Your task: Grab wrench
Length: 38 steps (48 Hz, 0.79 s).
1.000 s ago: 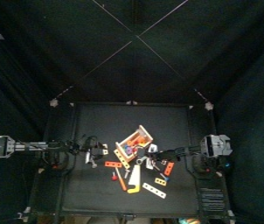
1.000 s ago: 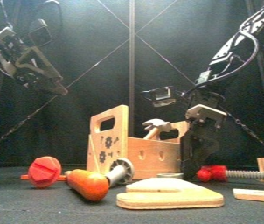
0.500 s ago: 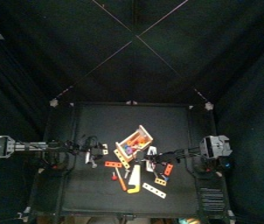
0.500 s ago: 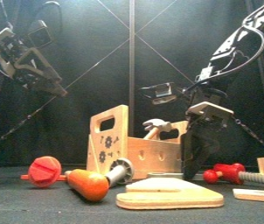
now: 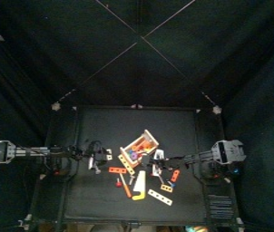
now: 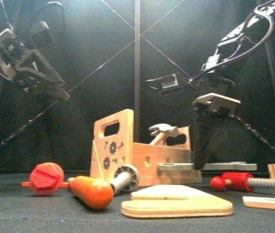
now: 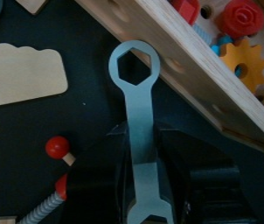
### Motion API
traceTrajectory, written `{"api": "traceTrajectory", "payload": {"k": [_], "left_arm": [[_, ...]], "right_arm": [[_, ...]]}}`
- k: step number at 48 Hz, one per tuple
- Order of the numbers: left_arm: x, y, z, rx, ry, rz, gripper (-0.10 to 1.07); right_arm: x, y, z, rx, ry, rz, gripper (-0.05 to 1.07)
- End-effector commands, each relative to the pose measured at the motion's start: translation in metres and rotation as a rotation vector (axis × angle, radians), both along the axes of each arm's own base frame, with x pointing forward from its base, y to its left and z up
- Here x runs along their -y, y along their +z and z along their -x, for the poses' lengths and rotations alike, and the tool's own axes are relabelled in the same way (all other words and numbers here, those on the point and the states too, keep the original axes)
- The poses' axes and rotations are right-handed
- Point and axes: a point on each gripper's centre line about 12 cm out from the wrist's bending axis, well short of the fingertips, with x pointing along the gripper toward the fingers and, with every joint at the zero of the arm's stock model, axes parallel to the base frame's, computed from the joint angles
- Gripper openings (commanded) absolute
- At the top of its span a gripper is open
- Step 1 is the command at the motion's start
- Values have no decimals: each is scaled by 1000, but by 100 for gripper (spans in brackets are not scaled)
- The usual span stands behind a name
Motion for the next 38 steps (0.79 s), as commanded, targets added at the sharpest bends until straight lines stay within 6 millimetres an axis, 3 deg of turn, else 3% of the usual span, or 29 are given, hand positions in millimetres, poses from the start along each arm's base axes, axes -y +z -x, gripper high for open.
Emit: {"api": "traceTrajectory", "payload": {"k": [1, 28, 38], "left_arm": [[0, 5, -2, 15, -4, 1, 86], [0, 5, -2, 17, 6, 19, 86], [0, 4, -1, 19, 25, 51, 86]], "right_arm": [[-3, 17, -6, 55, 7, -4, 53], [-18, 26, -13, 80, 42, -8, 53], [-31, 50, -21, 137, 81, 0, 53]]}}
